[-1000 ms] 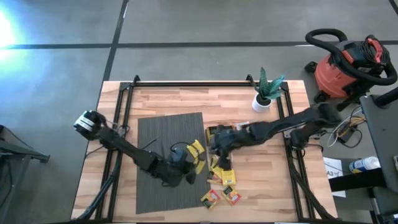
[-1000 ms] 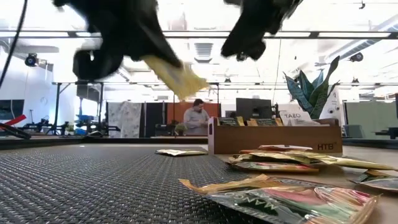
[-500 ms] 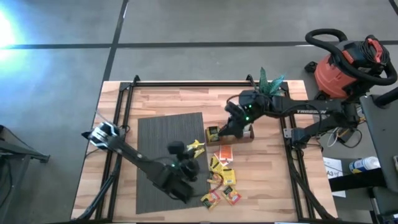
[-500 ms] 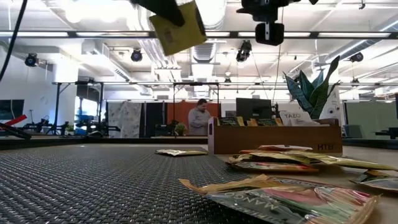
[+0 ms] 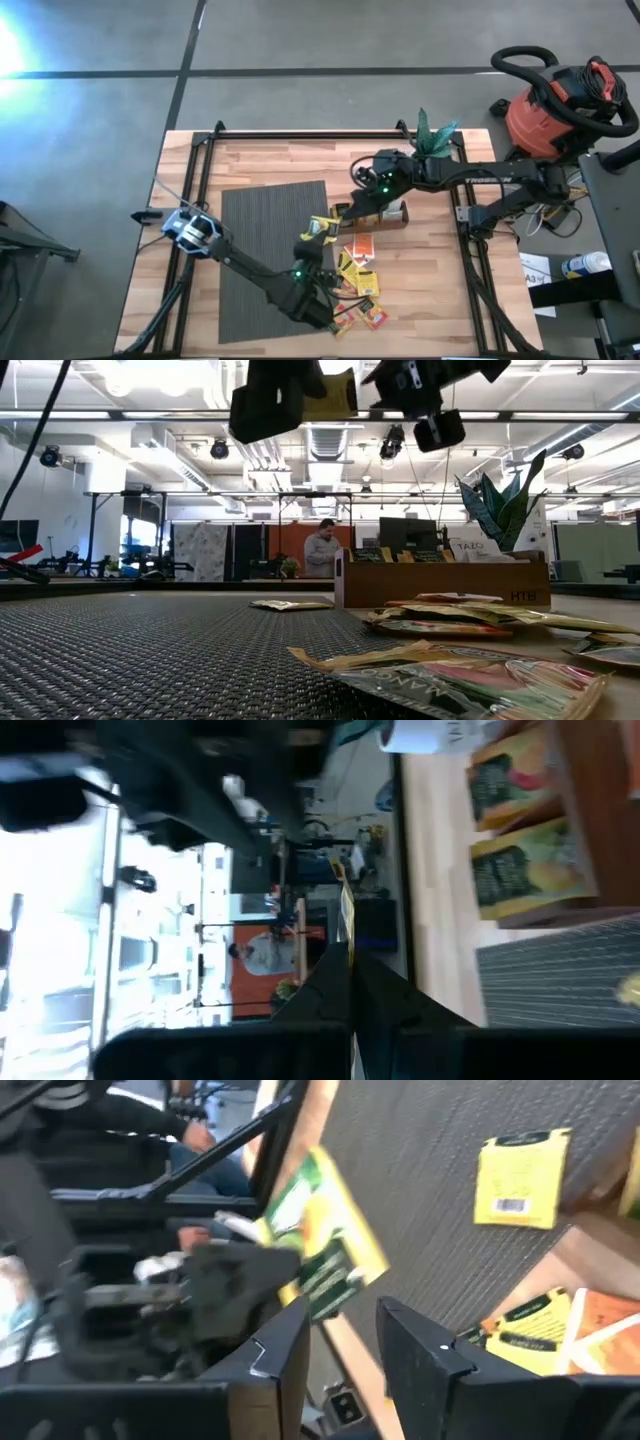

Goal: Pick & Place Tea
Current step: Put the yellow tea bag into the middle section of the wooden organizer

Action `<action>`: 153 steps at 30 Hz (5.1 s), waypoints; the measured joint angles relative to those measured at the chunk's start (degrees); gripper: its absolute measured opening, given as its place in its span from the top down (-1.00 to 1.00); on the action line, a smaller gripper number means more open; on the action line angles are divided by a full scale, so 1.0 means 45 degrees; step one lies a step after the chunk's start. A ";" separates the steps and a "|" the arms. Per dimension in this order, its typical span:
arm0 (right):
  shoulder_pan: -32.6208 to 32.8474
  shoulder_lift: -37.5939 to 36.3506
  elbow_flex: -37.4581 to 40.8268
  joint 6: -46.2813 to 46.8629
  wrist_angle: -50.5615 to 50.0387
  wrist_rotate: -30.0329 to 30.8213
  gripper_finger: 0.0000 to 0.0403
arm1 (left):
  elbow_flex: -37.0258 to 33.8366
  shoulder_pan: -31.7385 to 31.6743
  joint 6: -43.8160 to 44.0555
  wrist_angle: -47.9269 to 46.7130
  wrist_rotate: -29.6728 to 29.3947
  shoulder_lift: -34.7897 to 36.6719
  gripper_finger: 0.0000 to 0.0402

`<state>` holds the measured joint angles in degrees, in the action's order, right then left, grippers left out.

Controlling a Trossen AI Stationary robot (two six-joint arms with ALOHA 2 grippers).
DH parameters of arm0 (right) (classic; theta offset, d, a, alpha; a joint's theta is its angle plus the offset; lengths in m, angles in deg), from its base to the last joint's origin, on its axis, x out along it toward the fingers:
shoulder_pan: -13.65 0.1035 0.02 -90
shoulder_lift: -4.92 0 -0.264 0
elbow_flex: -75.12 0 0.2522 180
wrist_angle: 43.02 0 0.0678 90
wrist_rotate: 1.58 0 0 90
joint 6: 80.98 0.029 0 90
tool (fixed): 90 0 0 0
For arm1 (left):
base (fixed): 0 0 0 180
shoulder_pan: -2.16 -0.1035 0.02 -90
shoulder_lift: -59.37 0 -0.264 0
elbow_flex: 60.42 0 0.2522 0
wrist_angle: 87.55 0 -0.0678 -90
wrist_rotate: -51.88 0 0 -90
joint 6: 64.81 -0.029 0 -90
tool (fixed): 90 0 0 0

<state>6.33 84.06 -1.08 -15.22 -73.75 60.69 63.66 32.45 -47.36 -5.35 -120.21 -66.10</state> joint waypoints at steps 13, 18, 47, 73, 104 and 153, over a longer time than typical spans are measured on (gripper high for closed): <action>0.0230 0.0481 0.0170 0.0357 0.1416 0.2915 0.21 | -0.0414 -0.0989 0.1302 -0.0152 -0.0668 0.0025 1.00; 0.0231 0.0410 0.0193 0.0310 0.0903 0.3620 0.06 | -0.0763 -0.1441 0.2152 -0.0466 -0.0681 0.0025 1.00; -0.0353 0.0488 0.0799 0.1586 0.2866 0.3473 0.73 | -0.0500 -0.2484 0.3047 0.0836 -0.1751 0.0025 1.00; -0.1930 0.0605 -0.0216 -1.0733 -0.3067 0.2198 0.96 | -0.2392 -0.0792 1.5851 -0.0760 0.6611 0.1496 0.52; -0.1525 0.6501 -0.5790 -1.9855 -0.9804 0.2526 0.96 | -1.2677 -0.0095 1.8390 1.1353 0.9906 0.8151 0.55; 0.0448 0.1412 -0.2756 -1.2458 -0.8420 0.3590 0.43 | -1.3327 -0.2840 1.2528 1.8179 1.1134 0.7123 0.55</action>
<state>8.34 90.42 -13.48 -71.28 -111.64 76.85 3.69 19.67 9.01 76.46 -70.11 -34.05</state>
